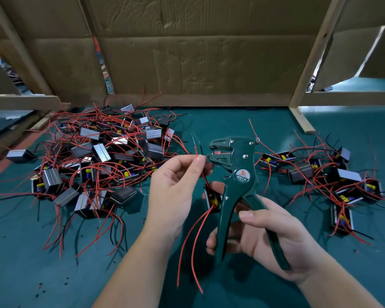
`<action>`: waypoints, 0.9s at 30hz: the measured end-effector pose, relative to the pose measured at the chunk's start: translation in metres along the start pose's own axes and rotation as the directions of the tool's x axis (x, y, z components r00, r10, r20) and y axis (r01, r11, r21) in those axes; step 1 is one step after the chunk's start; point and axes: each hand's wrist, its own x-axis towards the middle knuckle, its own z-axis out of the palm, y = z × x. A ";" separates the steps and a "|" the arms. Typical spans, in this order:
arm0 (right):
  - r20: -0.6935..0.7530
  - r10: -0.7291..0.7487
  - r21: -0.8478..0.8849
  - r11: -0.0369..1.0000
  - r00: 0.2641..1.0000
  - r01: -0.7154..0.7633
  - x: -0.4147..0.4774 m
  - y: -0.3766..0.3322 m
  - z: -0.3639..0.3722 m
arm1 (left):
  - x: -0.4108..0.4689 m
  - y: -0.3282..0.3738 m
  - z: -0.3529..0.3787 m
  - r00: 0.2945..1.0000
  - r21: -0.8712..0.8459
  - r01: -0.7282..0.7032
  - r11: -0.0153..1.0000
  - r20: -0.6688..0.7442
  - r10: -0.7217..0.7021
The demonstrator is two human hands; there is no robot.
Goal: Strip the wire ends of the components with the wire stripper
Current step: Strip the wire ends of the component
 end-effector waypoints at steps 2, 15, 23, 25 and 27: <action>0.014 0.010 0.018 1.000 1.000 -0.010 0.001 0.000 0.000 | -0.003 0.001 0.005 0.999 -0.107 0.047 0.993 0.005 -0.047; 0.096 0.144 -0.027 0.990 0.985 -0.142 -0.003 -0.008 -0.004 | 0.008 0.004 -0.015 0.952 0.360 -0.285 0.889 0.000 0.305; 0.138 0.155 -0.015 0.988 0.978 -0.155 -0.005 -0.007 -0.004 | 0.009 0.007 -0.022 0.839 0.597 -0.500 0.627 0.155 0.522; 0.129 0.161 -0.021 0.987 0.978 -0.160 -0.005 -0.008 -0.004 | 0.009 0.007 -0.022 0.830 0.599 -0.514 0.614 0.166 0.532; 0.130 0.170 -0.032 0.985 0.977 -0.167 -0.005 -0.009 -0.004 | 0.008 0.007 -0.022 0.837 0.586 -0.505 0.634 0.153 0.525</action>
